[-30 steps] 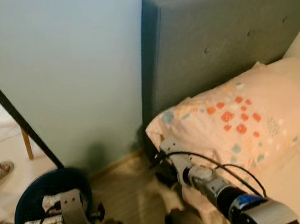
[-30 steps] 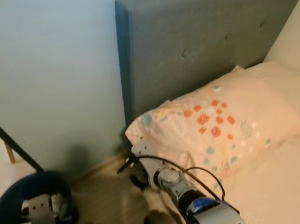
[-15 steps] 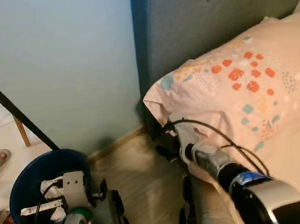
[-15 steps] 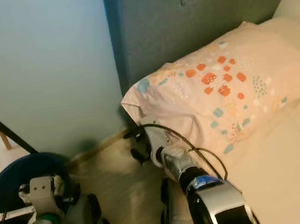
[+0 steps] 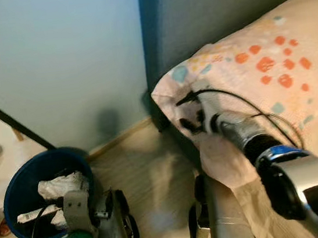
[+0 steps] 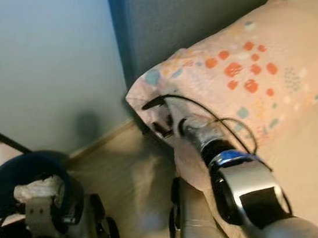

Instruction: Clean up the room

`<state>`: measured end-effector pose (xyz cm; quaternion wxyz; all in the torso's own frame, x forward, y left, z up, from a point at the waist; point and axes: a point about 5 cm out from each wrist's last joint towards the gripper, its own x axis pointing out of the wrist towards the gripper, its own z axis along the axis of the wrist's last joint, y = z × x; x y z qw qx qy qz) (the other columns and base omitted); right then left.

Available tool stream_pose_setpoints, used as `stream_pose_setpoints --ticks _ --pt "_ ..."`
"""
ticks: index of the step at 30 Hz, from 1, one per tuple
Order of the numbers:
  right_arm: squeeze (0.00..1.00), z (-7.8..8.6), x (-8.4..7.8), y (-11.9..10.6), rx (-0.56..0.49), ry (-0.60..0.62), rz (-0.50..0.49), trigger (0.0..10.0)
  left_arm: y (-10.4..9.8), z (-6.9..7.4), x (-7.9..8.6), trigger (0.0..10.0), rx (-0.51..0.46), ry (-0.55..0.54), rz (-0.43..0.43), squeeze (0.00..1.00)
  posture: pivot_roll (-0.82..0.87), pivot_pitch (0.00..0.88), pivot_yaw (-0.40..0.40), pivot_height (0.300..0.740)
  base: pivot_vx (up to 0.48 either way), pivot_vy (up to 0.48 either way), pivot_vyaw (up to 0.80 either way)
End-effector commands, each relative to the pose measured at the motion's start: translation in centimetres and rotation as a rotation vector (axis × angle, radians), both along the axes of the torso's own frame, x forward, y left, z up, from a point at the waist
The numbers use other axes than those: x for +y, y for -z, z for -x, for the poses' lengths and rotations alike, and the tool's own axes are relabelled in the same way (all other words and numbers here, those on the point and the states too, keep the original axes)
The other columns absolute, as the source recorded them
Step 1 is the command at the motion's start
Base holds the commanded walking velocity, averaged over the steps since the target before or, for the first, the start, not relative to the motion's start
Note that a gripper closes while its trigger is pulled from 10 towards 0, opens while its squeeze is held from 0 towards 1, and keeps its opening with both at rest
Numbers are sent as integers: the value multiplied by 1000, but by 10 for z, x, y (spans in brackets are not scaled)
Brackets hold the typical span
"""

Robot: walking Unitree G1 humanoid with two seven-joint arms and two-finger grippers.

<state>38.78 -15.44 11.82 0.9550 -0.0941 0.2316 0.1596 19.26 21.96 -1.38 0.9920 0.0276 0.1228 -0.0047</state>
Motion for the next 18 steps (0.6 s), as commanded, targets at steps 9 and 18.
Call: stream_pose_setpoints --ticks 9,18 --pt "0 -4 -60 -22 -55 194 126 10000 -7 24 2 10000 7 9 -22 0 38 403 -10 600 0 0 0" --pt "0 -3 -139 -90 -358 516 192 10000 -28 30 0 10000 -37 6 -39 0 88 427 -21 600 0 0 0"
